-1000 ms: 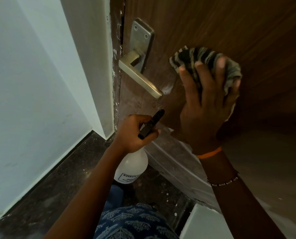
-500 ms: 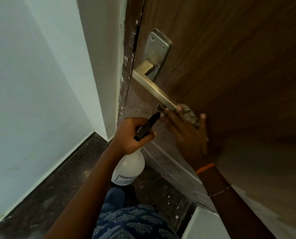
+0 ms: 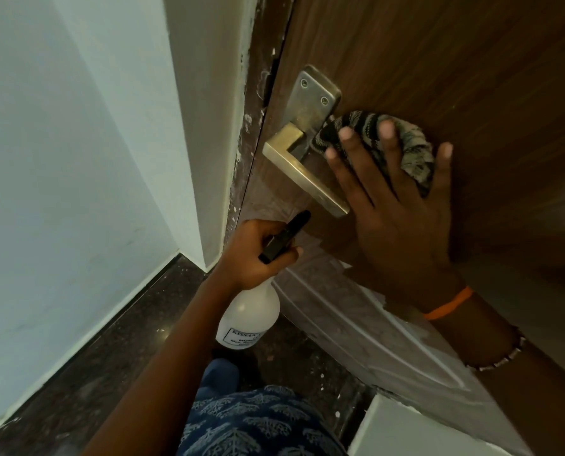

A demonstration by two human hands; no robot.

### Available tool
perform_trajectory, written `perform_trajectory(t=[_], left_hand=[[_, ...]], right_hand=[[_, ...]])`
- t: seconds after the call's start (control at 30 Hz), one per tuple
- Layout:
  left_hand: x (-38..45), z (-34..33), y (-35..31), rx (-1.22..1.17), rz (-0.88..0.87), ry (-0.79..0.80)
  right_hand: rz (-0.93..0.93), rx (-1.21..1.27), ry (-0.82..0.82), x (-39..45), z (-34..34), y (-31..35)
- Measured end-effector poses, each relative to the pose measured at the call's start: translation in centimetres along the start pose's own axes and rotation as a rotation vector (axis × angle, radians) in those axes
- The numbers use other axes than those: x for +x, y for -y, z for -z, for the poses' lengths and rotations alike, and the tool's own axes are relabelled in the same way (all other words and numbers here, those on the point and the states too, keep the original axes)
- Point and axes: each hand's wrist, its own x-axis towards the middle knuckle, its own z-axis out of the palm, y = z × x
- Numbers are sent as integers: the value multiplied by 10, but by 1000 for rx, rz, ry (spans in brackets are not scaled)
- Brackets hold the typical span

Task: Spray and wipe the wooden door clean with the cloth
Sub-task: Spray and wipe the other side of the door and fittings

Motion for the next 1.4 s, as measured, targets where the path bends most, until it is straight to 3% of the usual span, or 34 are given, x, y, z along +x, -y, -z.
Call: perform_trajectory(t=[0.17, 0.3, 0.43, 0.6, 0.8, 1.0, 1.13, 1.4], left_hand=[[2, 0, -4, -11, -15, 3], [1, 1, -9, -3, -39, -11], [-3, 6, -10, -7, -54, -19], [-9, 18, -9, -32, -19, -32], [-7, 31, -14, -13, -36, -54], [-10, 39, -15, -2, -49, -67], [-13, 41, -15, -20, -47, -57], [-2, 39, -25, -61, -113, -86]], right_hand=[[254, 48, 113, -5, -14, 10], [442, -136, 207, -20, -42, 62], [612, 23, 413, -29, -69, 101], [271, 177, 160, -24, -51, 70], [-90, 118, 44, -11, -17, 33], [-128, -37, 12, -8, -14, 21], [-294, -4, -185, 21, 3, 1], [-210, 169, -295, 62, 15, -15]])
